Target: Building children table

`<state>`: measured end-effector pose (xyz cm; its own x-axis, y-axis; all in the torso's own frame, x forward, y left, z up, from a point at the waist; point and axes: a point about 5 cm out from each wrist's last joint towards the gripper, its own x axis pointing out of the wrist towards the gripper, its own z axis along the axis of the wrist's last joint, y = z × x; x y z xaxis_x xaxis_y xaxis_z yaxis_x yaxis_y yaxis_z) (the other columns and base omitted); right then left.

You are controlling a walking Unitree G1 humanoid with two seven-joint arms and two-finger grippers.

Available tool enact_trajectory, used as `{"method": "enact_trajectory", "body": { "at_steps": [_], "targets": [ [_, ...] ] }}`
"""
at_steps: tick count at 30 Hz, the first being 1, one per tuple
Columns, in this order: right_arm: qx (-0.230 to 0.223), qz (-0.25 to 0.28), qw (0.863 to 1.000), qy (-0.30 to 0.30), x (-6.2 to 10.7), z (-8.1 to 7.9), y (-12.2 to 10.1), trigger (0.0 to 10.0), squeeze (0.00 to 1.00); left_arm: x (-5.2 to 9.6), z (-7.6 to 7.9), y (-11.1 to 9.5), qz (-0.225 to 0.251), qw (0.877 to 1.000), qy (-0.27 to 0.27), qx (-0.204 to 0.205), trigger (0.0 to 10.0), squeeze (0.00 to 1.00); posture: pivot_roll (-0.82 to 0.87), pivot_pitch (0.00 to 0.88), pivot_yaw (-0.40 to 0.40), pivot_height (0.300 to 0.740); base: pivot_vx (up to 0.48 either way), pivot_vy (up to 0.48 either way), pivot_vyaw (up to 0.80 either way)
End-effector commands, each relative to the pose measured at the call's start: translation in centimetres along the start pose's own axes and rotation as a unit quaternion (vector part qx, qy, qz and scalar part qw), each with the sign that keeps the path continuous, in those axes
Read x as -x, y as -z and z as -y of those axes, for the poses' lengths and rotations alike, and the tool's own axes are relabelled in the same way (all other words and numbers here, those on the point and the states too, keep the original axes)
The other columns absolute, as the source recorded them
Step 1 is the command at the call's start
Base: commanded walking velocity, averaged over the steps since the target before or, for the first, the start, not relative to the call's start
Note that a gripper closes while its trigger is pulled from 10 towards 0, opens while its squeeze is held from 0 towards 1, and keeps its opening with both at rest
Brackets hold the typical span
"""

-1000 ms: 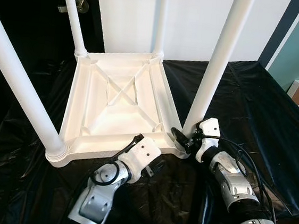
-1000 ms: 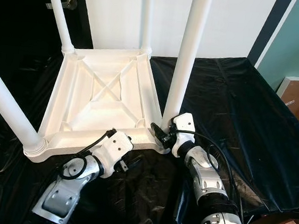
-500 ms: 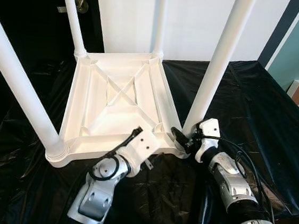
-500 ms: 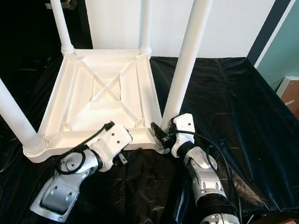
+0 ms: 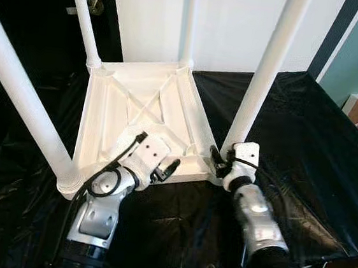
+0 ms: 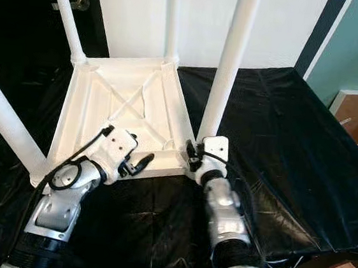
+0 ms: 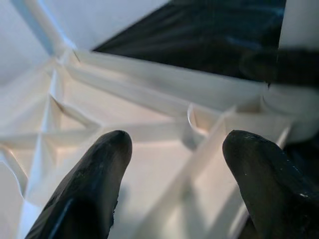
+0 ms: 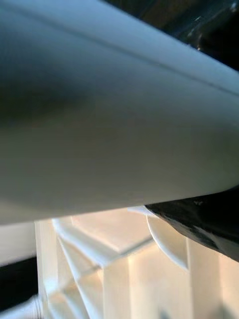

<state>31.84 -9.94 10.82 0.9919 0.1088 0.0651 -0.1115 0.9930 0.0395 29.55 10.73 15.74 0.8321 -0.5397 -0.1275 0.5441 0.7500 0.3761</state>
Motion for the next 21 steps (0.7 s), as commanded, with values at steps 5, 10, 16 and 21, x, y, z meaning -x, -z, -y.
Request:
{"method": "enact_trajectory", "body": {
  "at_steps": [5,10,16,21],
  "targets": [
    [-0.030,0.004,0.999,-0.041,0.3,-1.2,-0.3,10.0,0.24,0.6,-1.6,0.2,0.018,0.994,-0.107,0.016,10.0,0.00,0.01,0.028,-0.003,0.740,0.000,0.000,0.00],
    [-0.032,0.020,0.998,-0.050,0.3,-1.3,-1.1,10.0,1.00,1.0,-1.6,0.3,0.032,0.995,-0.089,0.020,10.0,0.00,0.01,0.030,-0.002,0.740,0.000,0.000,0.00],
    [-0.020,0.050,0.993,-0.106,0.1,1.5,-2.9,10.0,1.00,1.1,-1.5,-0.6,0.065,0.996,-0.060,0.026,10.0,0.00,0.00,0.055,0.011,0.740,0.000,0.000,0.00],
    [0.000,0.043,0.983,-0.180,0.1,3.2,-3.6,10.0,0.00,1.1,-0.9,-1.0,0.074,0.996,-0.031,0.027,10.0,0.00,-0.01,0.072,0.017,0.740,0.000,0.000,0.00]
  ]
}}
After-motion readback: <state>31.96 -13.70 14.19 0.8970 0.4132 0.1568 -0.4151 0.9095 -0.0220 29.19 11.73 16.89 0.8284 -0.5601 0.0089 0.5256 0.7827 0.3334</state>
